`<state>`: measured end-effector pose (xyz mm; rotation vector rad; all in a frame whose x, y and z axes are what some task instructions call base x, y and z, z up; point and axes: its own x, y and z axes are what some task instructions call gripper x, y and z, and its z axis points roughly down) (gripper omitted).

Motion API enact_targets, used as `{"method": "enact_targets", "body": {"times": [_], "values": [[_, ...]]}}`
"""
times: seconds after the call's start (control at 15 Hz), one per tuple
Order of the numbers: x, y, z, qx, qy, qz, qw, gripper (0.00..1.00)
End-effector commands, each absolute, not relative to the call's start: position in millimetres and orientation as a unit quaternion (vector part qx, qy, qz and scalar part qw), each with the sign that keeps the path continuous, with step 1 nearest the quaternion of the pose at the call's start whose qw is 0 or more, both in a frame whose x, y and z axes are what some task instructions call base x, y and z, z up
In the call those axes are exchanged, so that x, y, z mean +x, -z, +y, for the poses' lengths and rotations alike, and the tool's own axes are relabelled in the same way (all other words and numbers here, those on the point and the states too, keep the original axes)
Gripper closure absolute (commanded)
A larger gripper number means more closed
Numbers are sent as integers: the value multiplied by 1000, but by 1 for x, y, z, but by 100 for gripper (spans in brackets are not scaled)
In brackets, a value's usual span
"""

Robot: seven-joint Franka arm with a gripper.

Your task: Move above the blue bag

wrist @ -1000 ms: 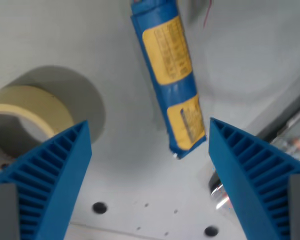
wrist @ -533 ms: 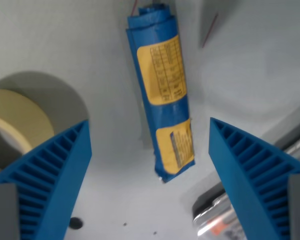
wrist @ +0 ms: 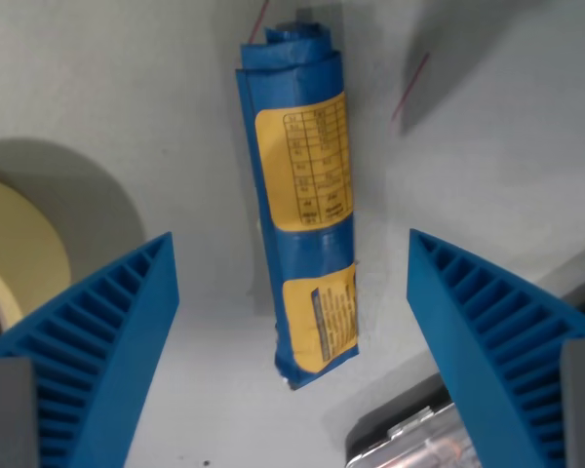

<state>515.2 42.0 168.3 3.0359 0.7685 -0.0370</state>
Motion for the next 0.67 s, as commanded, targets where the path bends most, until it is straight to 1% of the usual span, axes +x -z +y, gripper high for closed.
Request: {"method": "enact_targets", "body": {"times": [0.07, 0.67], "values": [[525, -164, 39, 958, 19, 286, 13, 0], [528, -159, 38, 962, 21, 273, 14, 0]]}}
